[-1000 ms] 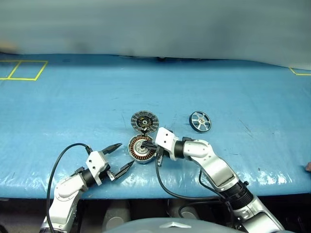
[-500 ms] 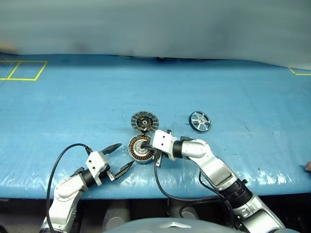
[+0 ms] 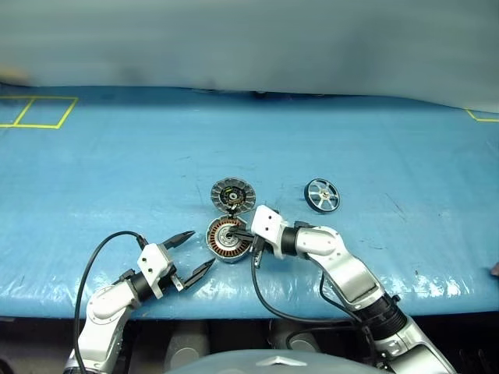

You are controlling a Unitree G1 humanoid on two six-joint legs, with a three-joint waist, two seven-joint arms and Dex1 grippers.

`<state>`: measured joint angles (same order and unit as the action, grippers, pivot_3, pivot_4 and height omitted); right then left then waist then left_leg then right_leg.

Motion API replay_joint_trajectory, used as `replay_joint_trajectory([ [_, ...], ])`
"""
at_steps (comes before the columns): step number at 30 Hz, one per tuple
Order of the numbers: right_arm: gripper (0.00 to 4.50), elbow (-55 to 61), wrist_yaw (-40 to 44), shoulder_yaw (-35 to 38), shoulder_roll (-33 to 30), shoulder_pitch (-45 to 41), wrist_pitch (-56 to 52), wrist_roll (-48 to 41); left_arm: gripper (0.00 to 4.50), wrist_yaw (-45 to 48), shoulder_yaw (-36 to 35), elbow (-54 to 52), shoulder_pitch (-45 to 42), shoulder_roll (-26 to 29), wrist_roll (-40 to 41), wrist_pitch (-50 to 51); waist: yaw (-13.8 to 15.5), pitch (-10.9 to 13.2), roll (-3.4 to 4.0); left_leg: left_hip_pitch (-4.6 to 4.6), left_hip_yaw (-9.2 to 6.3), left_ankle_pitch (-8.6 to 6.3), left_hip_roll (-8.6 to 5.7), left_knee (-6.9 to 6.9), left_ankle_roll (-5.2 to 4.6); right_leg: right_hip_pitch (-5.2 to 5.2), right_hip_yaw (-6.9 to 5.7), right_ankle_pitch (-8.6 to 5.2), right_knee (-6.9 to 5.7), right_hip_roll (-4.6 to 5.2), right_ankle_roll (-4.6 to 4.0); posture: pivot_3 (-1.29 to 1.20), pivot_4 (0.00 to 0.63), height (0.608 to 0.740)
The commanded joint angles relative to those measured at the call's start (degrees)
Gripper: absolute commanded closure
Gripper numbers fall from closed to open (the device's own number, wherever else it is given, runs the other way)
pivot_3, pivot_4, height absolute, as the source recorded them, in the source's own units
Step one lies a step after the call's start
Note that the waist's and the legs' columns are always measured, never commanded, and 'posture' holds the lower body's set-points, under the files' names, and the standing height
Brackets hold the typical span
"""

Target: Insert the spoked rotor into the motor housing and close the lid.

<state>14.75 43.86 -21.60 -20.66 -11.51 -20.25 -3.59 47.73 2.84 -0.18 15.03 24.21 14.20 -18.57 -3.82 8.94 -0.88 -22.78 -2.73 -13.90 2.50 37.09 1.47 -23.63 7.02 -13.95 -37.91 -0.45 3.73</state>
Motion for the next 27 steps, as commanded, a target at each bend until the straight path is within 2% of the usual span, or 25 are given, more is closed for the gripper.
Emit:
replay_joint_trajectory([
  [1, 4.48, 4.6, -0.2, 4.8, -1.7, 1.4, -1.4, -3.2, 0.3, 0.4, -0.3, -0.5, 0.0, -0.1, 0.9, -1.3, 0.0, 0.0, 0.0, 0.01, 0.0, 0.0, 0.0, 0.0, 0.0, 0.01, 0.0, 0.0, 0.0, 0.0, 0.0, 0.0, 0.15, 0.74],
  [6, 4.48, 4.8, -3.0, 11.8, -6.6, 5.3, -3.8, -3.1, 0.3, 0.8, -0.3, -0.2, -0.2, 0.0, 1.3, -1.5, 0.1, 0.0, 0.0, 0.0, 0.0, 0.0, -0.01, -0.01, 0.0, 0.0, 0.0, -0.01, 0.01, 0.0, -0.01, 0.0, 0.15, 0.74],
  [9, 3.9, 3.6, -3.9, 14.7, -10.1, 7.4, -4.4, -2.0, 0.3, 1.1, -0.3, -0.1, -0.3, 0.0, 1.5, -1.5, 0.1, 0.0, -0.01, -0.01, 0.01, 0.0, -0.02, 0.0, 0.0, 0.0, 0.01, 0.0, 0.02, 0.01, -0.01, 0.0, 0.15, 0.74],
  [13, 2.59, 3.2, -4.6, 18.7, -13.1, 8.7, -4.4, -2.5, 0.3, 1.4, -0.4, -0.1, -0.5, 0.0, 1.7, -1.4, -0.1, 0.0, 0.0, 0.02, 0.02, 0.0, 0.0, -0.01, 0.0, -0.01, 0.01, 0.0, 0.0, -0.02, -0.01, 0.0, 0.15, 0.74],
  [19, 2.59, -0.9, -6.2, 26.1, -15.4, 6.6, -6.3, -4.3, 0.3, 1.6, -0.3, -0.7, -0.5, 0.2, 2.0, -1.0, -0.1, 0.0, -0.01, 0.01, 0.04, 0.0, -0.02, 0.01, 0.0, 0.01, 0.03, 0.0, 0.02, 0.01, 0.0, 0.0, 0.15, 0.74],
  [27, 2.59, -8.9, -9.3, 28.5, -13.8, 2.5, -10.3, -5.7, 0.3, 1.4, 0.1, -1.3, -0.4, 0.1, 2.0, -0.8, -0.1, 0.0, -0.01, 0.01, 0.04, 0.0, -0.01, -0.02, -0.01, 0.01, 0.04, 0.0, 0.02, -0.01, 0.0, 0.0, 0.15, 0.74],
])
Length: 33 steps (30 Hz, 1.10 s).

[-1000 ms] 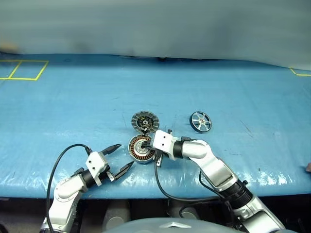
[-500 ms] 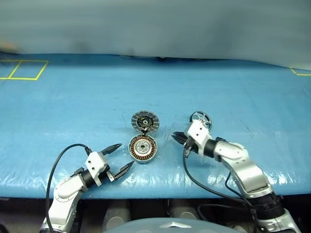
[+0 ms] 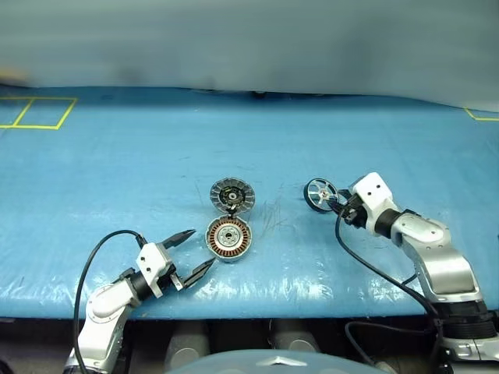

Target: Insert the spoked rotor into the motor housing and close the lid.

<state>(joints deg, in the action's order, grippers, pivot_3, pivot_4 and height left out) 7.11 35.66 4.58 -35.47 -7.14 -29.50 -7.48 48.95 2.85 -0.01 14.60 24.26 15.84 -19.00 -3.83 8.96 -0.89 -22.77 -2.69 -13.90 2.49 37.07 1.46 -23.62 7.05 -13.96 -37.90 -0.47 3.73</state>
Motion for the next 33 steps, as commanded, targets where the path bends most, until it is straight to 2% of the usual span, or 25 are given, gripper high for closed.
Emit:
replay_joint_trajectory([
  [1, 2.59, -2.4, -1.5, 2.7, 1.8, -2.4, -1.7, -2.5, 0.3, 0.0, 0.0, -1.5, 0.1, 0.0, 0.3, -0.3, -0.1, 0.0, 0.0, 0.0, 0.01, 0.0, 0.0, 0.0, 0.0, 0.0, 0.01, 0.0, 0.0, 0.0, 0.0, 0.0, 0.15, 0.74],
  [16, 2.59, -3.7, -0.9, -0.8, 3.5, -2.9, -4.4, -4.4, 0.3, -1.1, 0.0, -2.2, 0.6, 0.1, -0.2, -0.1, -0.1, 0.0, 0.04, 0.01, 0.01, 0.0, 0.0, 0.02, 0.0, 0.02, 0.02, 0.01, -0.01, -0.01, 0.02, 0.0, 0.15, 0.74],
  [19, 3.22, -4.5, -1.0, -0.9, 4.0, -3.0, -4.1, -4.6, 0.3, -1.3, 0.1, -2.2, 0.7, 0.2, -0.2, -0.1, -0.1, 0.0, 0.05, 0.03, 0.0, 0.0, 0.0, 0.02, 0.0, 0.04, 0.02, 0.01, 0.0, -0.01, 0.02, 0.0, 0.15, 0.74],
  [23, 4.48, -4.4, -0.9, -0.1, 5.1, -2.5, -4.0, -5.8, 0.3, -1.4, 0.1, -2.3, 0.6, 0.2, -0.1, -0.1, -0.1, 0.0, 0.05, 0.02, 0.0, 0.0, 0.0, 0.02, 0.0, 0.04, 0.02, 0.01, 0.0, -0.01, 0.02, 0.0, 0.15, 0.74],
  [27, 4.48, -3.5, 0.0, 1.5, 5.6, -1.1, -3.2, -7.9, 0.3, -1.4, 0.2, -2.3, 0.6, 0.2, -0.1, -0.1, -0.1, 0.0, 0.04, 0.02, 0.0, 0.0, 0.0, 0.02, 0.0, 0.05, 0.01, 0.01, 0.0, -0.01, 0.02, 0.0, 0.15, 0.74],
  [31, 4.48, -1.4, 3.1, 5.7, 7.2, 0.7, -3.3, -14.7, 0.3, -1.4, 0.2, -2.1, 0.4, 0.1, 0.0, -0.2, 0.0, 0.0, 0.05, 0.02, -0.02, 0.0, 0.0, 0.01, 0.0, 0.05, 0.01, 0.01, 0.0, -0.02, 0.02, 0.0, 0.15, 0.74],
  [33, 4.48, 0.8, 7.3, 6.8, 7.3, 2.9, -3.0, -19.1, 0.3, -1.3, 0.3, -2.1, 0.4, 0.0, 0.1, -0.2, 0.0, 0.0, 0.07, 0.01, -0.01, 0.0, 0.0, 0.02, 0.0, 0.05, 0.02, 0.01, 0.0, -0.01, 0.02, 0.0, 0.15, 0.74],
])
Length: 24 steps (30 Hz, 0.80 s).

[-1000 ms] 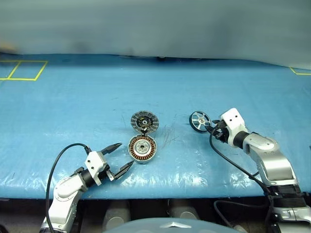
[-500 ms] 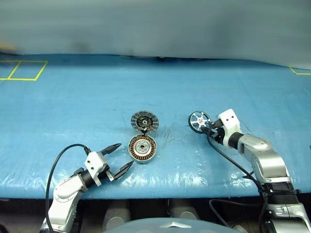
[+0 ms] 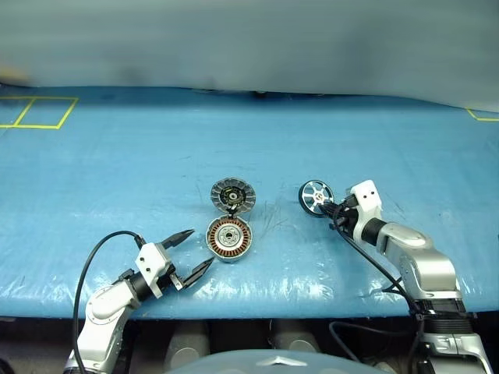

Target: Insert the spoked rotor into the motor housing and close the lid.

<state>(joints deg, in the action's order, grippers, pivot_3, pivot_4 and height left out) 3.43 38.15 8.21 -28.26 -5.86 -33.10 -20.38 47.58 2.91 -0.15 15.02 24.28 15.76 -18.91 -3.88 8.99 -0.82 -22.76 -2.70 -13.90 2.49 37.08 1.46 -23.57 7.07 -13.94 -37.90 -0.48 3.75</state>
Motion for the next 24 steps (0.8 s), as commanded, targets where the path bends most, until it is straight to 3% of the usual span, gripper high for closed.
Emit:
replay_joint_trajectory([
  [1, 4.48, 5.8, 7.3, 3.6, 0.1, 2.8, 0.6, -8.8, 0.3, 0.1, 0.3, -1.9, 0.0, -0.1, 0.3, -0.2, 0.0, 0.0, 0.02, 0.0, 0.0, 0.0, 0.0, 0.0, 0.0, 0.0, 0.0, 0.0, 0.0, 0.0, 0.0, 0.0, 0.15, 0.74],
  [9, 4.48, 10.7, 14.6, 0.2, 0.0, 6.9, -1.2, -16.3, 0.3, 0.5, 0.8, -1.6, -0.2, -0.3, 0.5, 0.1, -0.1, 0.0, 0.08, 0.09, 0.0, 0.0, 0.01, 0.03, -0.01, 0.06, 0.0, 0.0, -0.02, -0.01, 0.0, 0.0, 0.15, 0.74],
  [24, 4.48, 13.5, 17.7, -12.3, 2.2, 5.2, -1.7, -17.3, 0.3, 0.8, 1.0, -1.1, -0.2, -0.5, 1.1, 0.6, 0.0, 0.0, 0.07, 0.06, 0.0, 0.0, 0.01, 0.02, 0.0, 0.02, -0.01, -0.01, -0.01, -0.01, 0.0, 0.0, 0.15, 0.74],
])
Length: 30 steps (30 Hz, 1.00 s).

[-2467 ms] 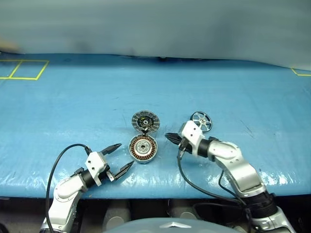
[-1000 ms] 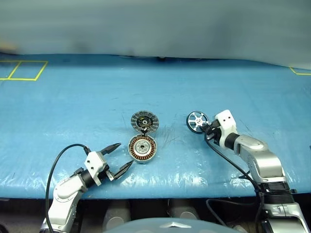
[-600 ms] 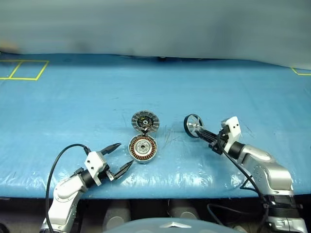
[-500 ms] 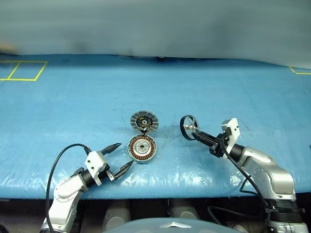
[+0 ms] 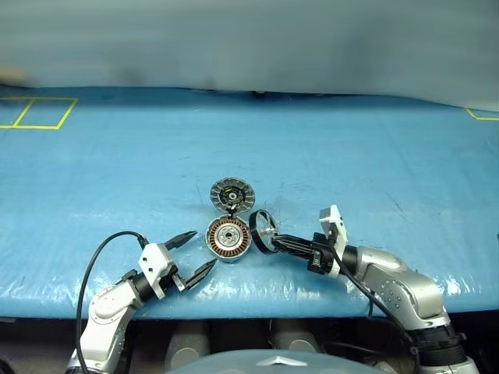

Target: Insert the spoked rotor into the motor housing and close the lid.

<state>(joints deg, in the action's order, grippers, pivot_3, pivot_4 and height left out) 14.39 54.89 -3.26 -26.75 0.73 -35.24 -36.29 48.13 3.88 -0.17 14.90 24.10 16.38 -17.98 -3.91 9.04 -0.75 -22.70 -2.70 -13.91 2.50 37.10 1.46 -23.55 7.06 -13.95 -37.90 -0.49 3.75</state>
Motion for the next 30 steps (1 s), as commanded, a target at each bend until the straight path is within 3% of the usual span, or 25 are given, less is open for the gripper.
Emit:
replay_joint_trajectory([
  [1, 4.48, 2.3, 0.7, -1.4, 1.1, -1.7, 0.6, -1.1, 0.3, 0.3, 0.1, -1.1, -0.1, -0.3, 0.5, -0.4, 0.0, 0.0, 0.0, 0.0, 0.0, 0.0, 0.0, 0.0, 0.0, 0.0, 0.0, 0.0, 0.0, 0.0, 0.0, 0.0, 0.15, 0.74],
  [15, 4.48, -3.2, -1.9, -6.7, 5.5, -7.5, 3.3, 4.6, 0.3, 0.2, -0.1, -0.4, -0.3, -0.5, 0.0, -0.6, 0.0, 0.0, 0.0, -0.05, -0.01, 0.0, 0.0, -0.01, 0.0, -0.05, -0.02, 0.0, 0.0, 0.0, 0.0, 0.0, 0.15, 0.74],
  [30, 4.48, -5.6, -1.6, -7.9, 5.8, -9.6, 4.1, 7.2, 0.3, -0.2, -0.2, 0.4, 0.1, -0.8, -0.1, -1.3, 0.0, 0.0, 0.0, -0.06, -0.02, 0.0, 0.0, -0.01, 0.0, -0.05, -0.02, 0.0, 0.0, 0.0, 0.0, 0.0, 0.15, 0.74],
])
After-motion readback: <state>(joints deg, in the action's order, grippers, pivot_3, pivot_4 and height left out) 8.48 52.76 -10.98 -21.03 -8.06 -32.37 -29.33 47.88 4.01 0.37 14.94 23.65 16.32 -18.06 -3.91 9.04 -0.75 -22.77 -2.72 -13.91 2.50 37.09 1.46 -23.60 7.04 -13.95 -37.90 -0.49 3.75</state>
